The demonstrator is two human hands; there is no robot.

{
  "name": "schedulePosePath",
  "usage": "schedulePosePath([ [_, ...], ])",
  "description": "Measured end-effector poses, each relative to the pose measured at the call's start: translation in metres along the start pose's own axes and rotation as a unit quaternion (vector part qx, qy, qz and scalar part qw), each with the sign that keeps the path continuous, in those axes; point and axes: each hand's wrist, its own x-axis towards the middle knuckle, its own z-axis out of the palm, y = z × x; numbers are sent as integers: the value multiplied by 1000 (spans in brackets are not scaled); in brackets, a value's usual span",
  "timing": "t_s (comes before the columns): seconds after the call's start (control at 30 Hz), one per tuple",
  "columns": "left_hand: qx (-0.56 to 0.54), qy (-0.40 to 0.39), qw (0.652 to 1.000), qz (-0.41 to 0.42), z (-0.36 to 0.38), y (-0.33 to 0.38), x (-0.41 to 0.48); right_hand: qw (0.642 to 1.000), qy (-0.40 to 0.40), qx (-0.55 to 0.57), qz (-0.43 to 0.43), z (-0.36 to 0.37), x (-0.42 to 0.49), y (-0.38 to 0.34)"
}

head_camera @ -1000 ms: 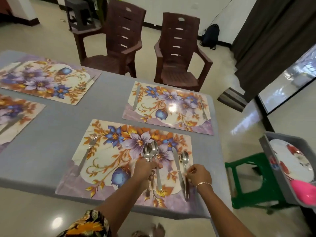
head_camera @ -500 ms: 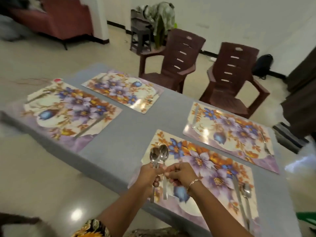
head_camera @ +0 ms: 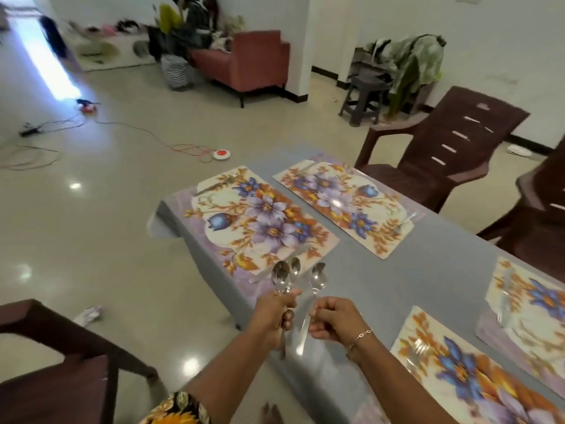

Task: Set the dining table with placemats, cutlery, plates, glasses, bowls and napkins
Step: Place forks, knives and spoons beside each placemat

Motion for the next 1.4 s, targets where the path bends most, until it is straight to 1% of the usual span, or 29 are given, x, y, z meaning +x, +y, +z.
schedulePosePath([
  [0.13, -13, 40, 999, -12, -27, 44, 34, 997, 28, 58, 30, 22, 42, -22],
  [0.3, -27, 37, 999, -28, -46, 80, 62, 989, 71, 89, 90, 46, 79, -37],
  [0.47, -18, -7, 999, -48, -57, 98, 83, 977, 133, 84, 144, 60, 103, -39],
  [0.6, -2, -41, 998, -54, -67, 115, 96, 968, 180, 70, 163, 66, 116, -39],
  [0.73, 44, -69, 994, -67, -90, 137, 110, 954, 235, 46, 181, 75, 120, -38],
  [0.8, 53, -85, 992, -76, -108, 150, 119, 945, 259, 23, 198, 79, 120, -37],
  [0.87, 34, -100, 990, -90, -126, 165, 124, 938, 287, -18, 193, 79, 117, -38],
  [0.9, 29, -102, 990, -93, -137, 173, 126, 932, 309, -68, 176, 78, 118, -38],
  [0.97, 30, -110, 990, -86, -163, 191, 132, 903, 349, -207, 144, 86, 124, -48],
  [1.0, 25, -117, 990, -78, -179, 202, 137, 891, 365, -243, 118, 100, 131, -60],
  [1.03, 14, -121, 990, -73, -194, 213, 142, 894, 364, -245, 86, 119, 136, -76],
  [1.1, -9, -115, 991, -65, -220, 233, 152, 928, 319, -191, 18, 163, 151, -111],
  [1.17, -18, -92, 994, -57, -247, 253, 162, 965, 227, -129, -25, 215, 170, -144],
  [1.23, -28, -76, 995, -56, -269, 269, 174, 986, 122, -106, -51, 263, 189, -171],
  [1.3, -35, -60, 996, -46, -292, 287, 188, 988, 42, -135, -67, 306, 211, -193],
  [1.33, -38, -48, 997, -43, -303, 296, 196, 985, 15, -152, -75, 326, 223, -204],
  [1.4, -48, -24, 997, -47, -319, 312, 213, 980, -14, -174, -92, 357, 244, -221],
])
